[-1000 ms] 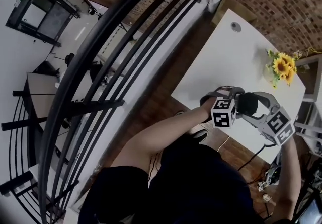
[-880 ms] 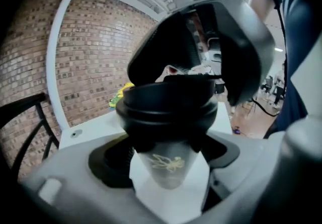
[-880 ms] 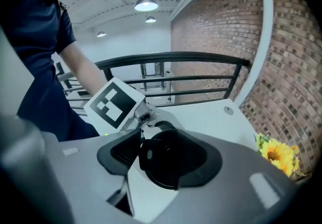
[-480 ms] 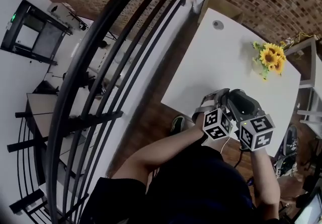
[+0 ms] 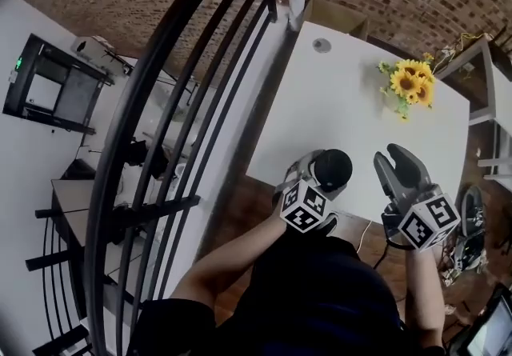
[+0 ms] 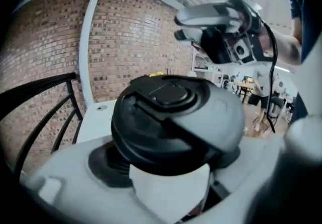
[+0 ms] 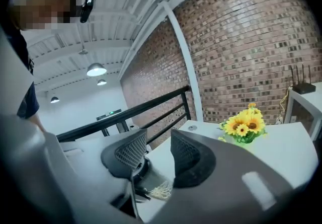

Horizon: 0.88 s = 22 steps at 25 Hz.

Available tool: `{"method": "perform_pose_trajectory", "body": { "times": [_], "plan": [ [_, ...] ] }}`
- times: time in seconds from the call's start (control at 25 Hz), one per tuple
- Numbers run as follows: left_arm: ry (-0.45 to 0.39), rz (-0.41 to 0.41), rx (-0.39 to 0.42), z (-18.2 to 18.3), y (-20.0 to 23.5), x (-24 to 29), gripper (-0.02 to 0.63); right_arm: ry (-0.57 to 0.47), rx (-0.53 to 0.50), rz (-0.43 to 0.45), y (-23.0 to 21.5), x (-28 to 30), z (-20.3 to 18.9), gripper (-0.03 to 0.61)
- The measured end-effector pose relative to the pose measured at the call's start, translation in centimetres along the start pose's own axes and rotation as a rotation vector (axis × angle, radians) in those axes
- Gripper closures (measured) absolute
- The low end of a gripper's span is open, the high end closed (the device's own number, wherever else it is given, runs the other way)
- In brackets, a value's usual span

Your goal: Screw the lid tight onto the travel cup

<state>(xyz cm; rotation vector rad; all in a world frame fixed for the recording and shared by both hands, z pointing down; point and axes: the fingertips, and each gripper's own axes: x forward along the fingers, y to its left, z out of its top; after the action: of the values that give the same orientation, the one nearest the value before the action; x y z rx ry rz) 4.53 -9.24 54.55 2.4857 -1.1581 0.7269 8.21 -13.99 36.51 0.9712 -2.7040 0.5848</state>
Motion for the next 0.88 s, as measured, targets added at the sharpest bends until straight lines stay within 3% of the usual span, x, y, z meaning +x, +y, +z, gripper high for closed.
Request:
{"method": "perform_pose_trajectory", "body": {
  "times": [0.12, 0.2, 0.36, 0.52, 0.72, 0.88],
  "plan": [
    [0.017, 0.021, -0.094, -1.3, 0.5, -1.8, 0.207, -0.040, 0.044, -0.045, -1.6, -2.6, -0.1, 0.440],
    [-0.023, 0.028, -0.117, -1.5, 1.0, -2.5, 0.207, -0.062, 0.072, -0.063, -2.3, -3.5, -0.7, 0.445],
    [-0.149, -0.033, 0.021, 0.3, 0.6, -1.1, 0.210, -0.065, 0.118, -0.038, -2.9, -3.7, -2.2, 0.453],
    [-0.177, -0.034, 0.097, 0.8, -0.9, 0.0, 0.213, 0.006, 0.103, -0.024, -3.2, -3.4, -5.8, 0.465],
    [-0.179, 0.003, 0.073, -0.4, 0.0, -1.3, 0.213, 0.043, 0.132, 0.015, -2.5, -0.7, -7.9, 0.465],
    [-0.161, -0.014, 0.120, -0.6, -0.8, -1.6, 0.212, 0.050, 0.112, 0.042, -1.5, 0.0, -7.4, 0.465]
  ]
}}
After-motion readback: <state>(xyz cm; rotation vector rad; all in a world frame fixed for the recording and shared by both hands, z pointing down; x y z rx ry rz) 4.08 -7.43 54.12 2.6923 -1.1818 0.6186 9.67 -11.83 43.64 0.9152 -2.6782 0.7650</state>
